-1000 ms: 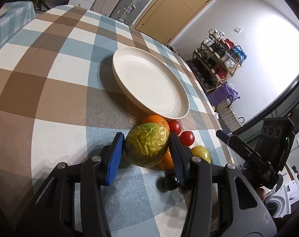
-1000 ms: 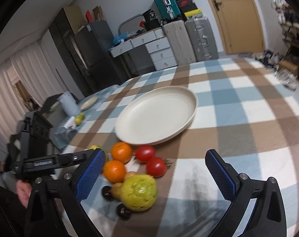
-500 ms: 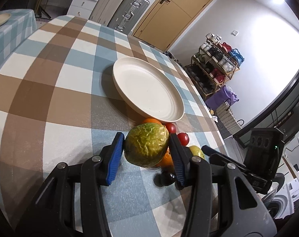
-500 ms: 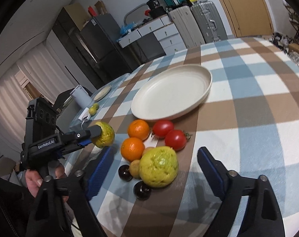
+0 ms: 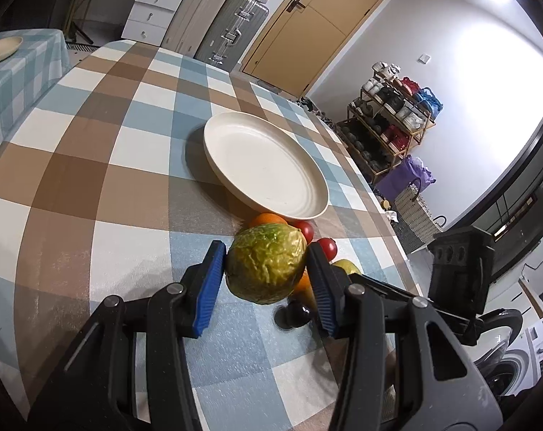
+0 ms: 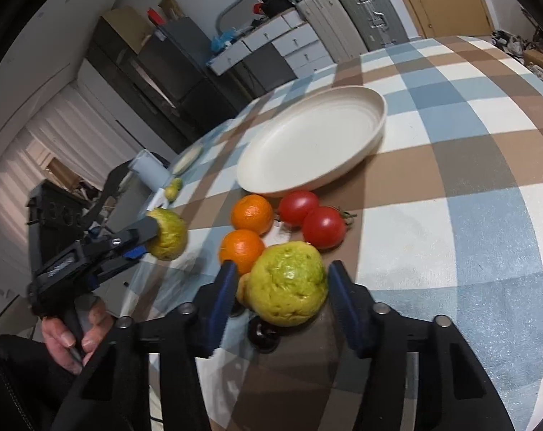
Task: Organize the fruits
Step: 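Grasp the large yellow-green citrus with the right gripper while the left holds the passion fruit, then carry both fruits onto the cream plate and open both grippers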
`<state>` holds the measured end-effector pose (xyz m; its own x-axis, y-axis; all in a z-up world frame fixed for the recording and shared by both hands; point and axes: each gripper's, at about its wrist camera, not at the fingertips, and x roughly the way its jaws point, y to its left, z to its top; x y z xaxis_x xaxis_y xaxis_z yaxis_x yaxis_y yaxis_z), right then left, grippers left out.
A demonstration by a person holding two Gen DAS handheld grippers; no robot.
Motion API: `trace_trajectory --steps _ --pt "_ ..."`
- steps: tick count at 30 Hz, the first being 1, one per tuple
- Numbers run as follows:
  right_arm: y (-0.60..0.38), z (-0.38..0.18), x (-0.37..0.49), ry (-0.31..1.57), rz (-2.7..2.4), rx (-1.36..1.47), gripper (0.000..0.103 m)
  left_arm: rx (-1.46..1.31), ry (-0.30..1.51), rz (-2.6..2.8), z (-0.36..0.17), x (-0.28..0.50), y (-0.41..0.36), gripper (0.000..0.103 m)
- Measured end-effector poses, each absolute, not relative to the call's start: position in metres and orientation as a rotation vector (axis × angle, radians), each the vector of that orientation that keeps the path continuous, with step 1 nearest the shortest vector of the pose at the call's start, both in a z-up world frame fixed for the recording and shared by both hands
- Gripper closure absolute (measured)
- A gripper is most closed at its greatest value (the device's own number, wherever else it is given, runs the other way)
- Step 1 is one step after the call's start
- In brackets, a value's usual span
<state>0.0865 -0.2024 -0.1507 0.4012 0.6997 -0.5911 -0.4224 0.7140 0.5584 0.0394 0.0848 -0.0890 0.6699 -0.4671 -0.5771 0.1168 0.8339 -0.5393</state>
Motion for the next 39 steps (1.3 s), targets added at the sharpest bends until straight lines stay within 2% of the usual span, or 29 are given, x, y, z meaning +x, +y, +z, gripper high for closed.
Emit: trace_trajectory --steps 11,19,29,39 --pt "-0.210 -0.157 0.091 0.917 0.733 0.408 0.055 -0.431 0.769 -0.337 -0.075 0.032 0.069 0.060" --pt "-0.232 -0.143 0.087 0.829 0.767 0.487 0.055 -0.423 0.779 -0.350 -0.071 0.050 0.061 0.059" --pt "-0.239 -0.109 0.129 0.758 0.805 0.526 0.055 -0.432 0.782 -0.358 -0.060 0.104 0.056 0.059" --pt "-0.217 -0.093 0.196 0.766 0.848 0.533 0.055 -0.480 0.803 -0.323 -0.064 0.178 0.063 0.059"
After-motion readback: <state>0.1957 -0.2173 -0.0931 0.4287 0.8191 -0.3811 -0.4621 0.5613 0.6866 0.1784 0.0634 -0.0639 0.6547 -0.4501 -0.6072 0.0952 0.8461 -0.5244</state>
